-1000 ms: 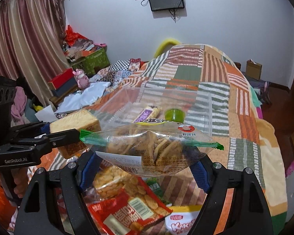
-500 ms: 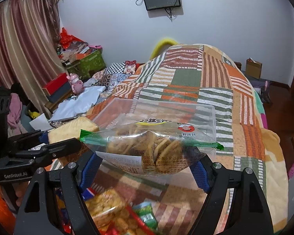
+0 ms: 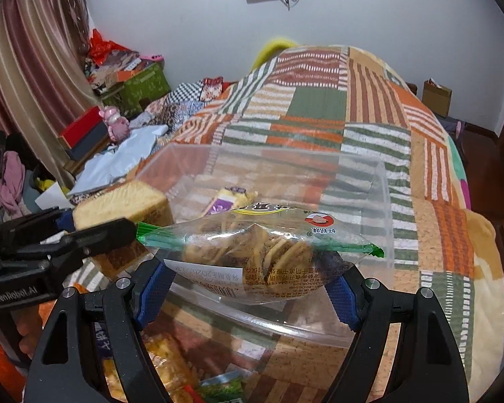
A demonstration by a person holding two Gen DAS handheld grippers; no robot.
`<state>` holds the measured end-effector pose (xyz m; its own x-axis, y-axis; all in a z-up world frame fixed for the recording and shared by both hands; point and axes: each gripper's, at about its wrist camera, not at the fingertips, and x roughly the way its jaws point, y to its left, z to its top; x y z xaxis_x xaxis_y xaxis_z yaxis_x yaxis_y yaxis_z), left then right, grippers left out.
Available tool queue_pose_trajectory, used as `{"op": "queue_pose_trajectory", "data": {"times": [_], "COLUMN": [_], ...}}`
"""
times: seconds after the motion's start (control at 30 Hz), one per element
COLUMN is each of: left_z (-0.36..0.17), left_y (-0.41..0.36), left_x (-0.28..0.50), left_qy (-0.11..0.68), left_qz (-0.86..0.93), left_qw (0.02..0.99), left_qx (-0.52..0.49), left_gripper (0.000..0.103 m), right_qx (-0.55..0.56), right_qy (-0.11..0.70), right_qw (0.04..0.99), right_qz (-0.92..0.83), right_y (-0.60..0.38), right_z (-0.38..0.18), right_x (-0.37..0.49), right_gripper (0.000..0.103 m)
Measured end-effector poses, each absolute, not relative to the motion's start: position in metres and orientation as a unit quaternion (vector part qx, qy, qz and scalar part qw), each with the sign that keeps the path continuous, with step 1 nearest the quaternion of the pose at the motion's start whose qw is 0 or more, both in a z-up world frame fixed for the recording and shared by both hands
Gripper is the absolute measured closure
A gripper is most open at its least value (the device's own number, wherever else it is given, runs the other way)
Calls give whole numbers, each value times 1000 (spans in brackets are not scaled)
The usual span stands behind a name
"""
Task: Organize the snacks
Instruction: 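Place the cracker pack in the box with the left tool while the right places the cookie bag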
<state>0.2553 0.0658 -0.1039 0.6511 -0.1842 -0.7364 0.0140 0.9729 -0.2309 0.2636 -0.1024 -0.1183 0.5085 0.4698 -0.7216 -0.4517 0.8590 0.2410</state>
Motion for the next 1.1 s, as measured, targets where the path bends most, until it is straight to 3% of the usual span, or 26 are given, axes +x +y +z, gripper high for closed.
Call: {"op": "queue_pose_trajectory", "data": {"times": [0.63, 0.73, 0.9, 1.1], "left_z": [-117, -116, -108, -92], "left_y": [63, 65, 69, 66], "left_x": [276, 273, 264, 245], "left_qy": [439, 443, 432, 419], "left_qz": [-31, -31, -25, -29], "left_qw": [894, 892, 897, 903], "left_qx": [-83, -88, -95, -90], "left_gripper": [48, 41, 22, 20], "right_qx": [13, 18, 20, 0], "right_qy": [450, 453, 458, 449], "right_qw": [850, 849, 847, 850], "right_qz": [273, 270, 270, 275], "right_y": [-105, -108, -112, -113], "right_z": [-132, -131, -126, -117], "right_x": [270, 269, 264, 249], "right_gripper": [21, 20, 19, 19]}}
